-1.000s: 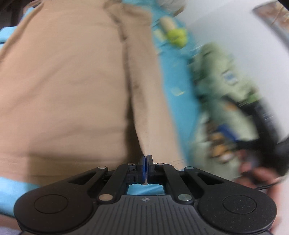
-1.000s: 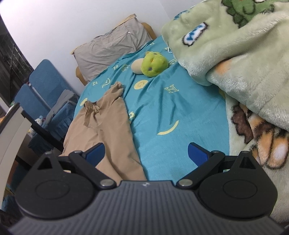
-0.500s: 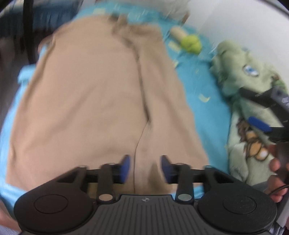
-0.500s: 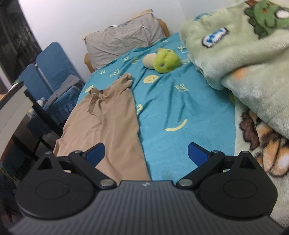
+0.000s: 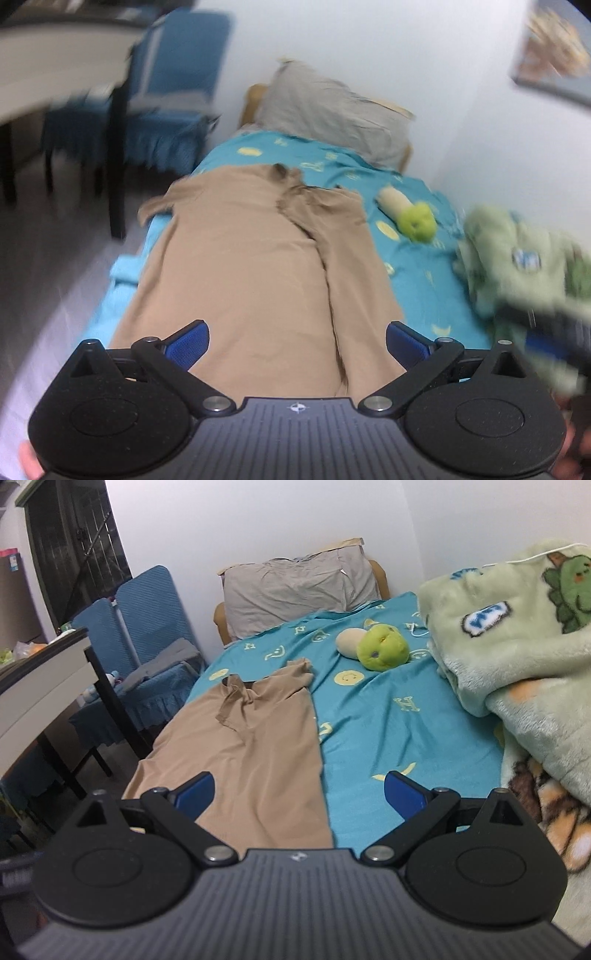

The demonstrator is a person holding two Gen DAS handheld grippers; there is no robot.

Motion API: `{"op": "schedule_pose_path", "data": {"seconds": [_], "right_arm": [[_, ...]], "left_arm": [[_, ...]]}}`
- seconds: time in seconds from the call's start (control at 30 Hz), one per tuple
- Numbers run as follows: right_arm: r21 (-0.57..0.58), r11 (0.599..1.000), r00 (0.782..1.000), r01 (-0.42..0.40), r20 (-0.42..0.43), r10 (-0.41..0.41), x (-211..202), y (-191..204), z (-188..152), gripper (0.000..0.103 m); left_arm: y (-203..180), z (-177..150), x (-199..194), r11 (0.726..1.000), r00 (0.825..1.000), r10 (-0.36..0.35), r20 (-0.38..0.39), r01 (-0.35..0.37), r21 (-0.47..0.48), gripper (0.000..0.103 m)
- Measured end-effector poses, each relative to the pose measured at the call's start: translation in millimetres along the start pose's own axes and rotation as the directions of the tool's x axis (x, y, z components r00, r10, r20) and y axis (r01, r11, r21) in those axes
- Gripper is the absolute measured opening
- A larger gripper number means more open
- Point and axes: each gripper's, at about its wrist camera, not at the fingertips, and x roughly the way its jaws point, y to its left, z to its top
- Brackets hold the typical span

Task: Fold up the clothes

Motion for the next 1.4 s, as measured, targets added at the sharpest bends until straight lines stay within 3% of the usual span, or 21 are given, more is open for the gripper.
{"op": "schedule_pose_path", "data": {"seconds": [0.17,0.3,0.33,0.4,0.53,0.63,0.7,0.77,0.83,0.93,0.97,1.0,1.03,1.07,1.1,1.13,1.23,1.3,1.4], "right_arm": [[-0.014,1.000,1.000,0.019,-0.020,-0.019,8,8,-6,0.100],[-0.022,0.999,0.998,0.029,-0.052,-0.030,19,12,-10,0.100],[-0.023,0.999,0.998,0.031,-0.061,-0.033,22,12,-12,0.100],[-0.010,0.999,0.996,0.034,-0.077,-0.035,28,10,-13,0.100],[0.031,0.998,0.994,0.048,-0.103,-0.045,47,3,-14,0.100],[0.056,0.996,0.988,0.063,-0.141,-0.055,71,-2,-15,0.100],[0.059,0.996,0.985,0.073,-0.163,-0.063,89,-1,-16,0.100],[0.044,0.996,0.979,0.081,-0.188,-0.071,108,1,-18,0.100],[0.032,0.996,0.972,0.080,-0.225,-0.071,123,2,-23,0.100],[0.053,0.994,0.958,0.100,-0.275,-0.082,140,-3,-29,0.100],[0.070,0.992,0.955,0.106,-0.284,-0.082,144,-6,-29,0.100],[0.087,0.990,0.954,0.111,-0.289,-0.082,147,-10,-29,0.100],[0.100,0.988,0.952,0.117,-0.293,-0.083,150,-12,-29,0.100],[0.109,0.987,0.951,0.122,-0.297,-0.084,151,-14,-29,0.100],[0.117,0.986,0.951,0.121,-0.300,-0.082,151,-15,-29,0.100],[0.124,0.985,0.951,0.118,-0.301,-0.076,150,-15,-29,0.100],[0.146,0.984,0.953,0.107,-0.297,-0.059,147,-16,-28,0.100],[0.161,0.983,0.959,0.089,-0.281,-0.041,141,-16,-26,0.100],[0.171,0.983,0.966,0.069,-0.259,-0.023,133,-15,-22,0.100]], "left_arm": [[56,70,65,0.975,0.995,0.097,-0.009,-0.097,-0.201,0.103],[121,124,118,0.926,0.980,0.198,-0.006,-0.188,-0.327,0.103],[144,129,132,0.893,0.984,0.174,-0.027,-0.170,-0.417,0.103],[188,140,161,0.799,0.991,0.121,-0.064,-0.135,-0.586,0.102],[261,137,207,0.631,0.998,0.055,-0.017,-0.048,-0.774,0.101],[296,134,242,0.563,0.999,0.044,-0.012,-0.034,-0.826,0.100],[313,132,270,0.515,1.000,-0.006,-0.021,-0.015,-0.857,0.099],[322,128,294,0.506,0.998,-0.059,-0.035,-0.001,-0.863,0.094],[325,125,312,0.503,0.999,-0.039,-0.037,-0.013,-0.864,0.094],[331,122,332,0.464,0.999,-0.044,-0.004,0.017,-0.886,0.087],[332,124,337,0.468,0.999,-0.036,-0.005,0.013,-0.884,0.072],[333,126,343,0.472,1.000,-0.027,-0.005,0.009,-0.882,0.063],[334,127,349,0.476,1.000,-0.019,-0.005,0.004,-0.879,0.045],[334,132,352,0.505,1.000,-0.018,0.006,0.015,-0.863,0.025],[333,136,355,0.534,1.000,-0.018,0.018,0.025,-0.845,0.016],[327,143,350,0.583,0.999,0.018,0.034,0.017,-0.812,0.008],[305,168,332,0.728,0.990,0.099,0.101,-0.003,-0.686,0.005],[279,190,316,0.833,0.982,0.145,0.121,-0.055,-0.551,0.004],[224,221,289,0.942,0.963,0.186,0.192,-0.120,-0.313,0.004]]}}
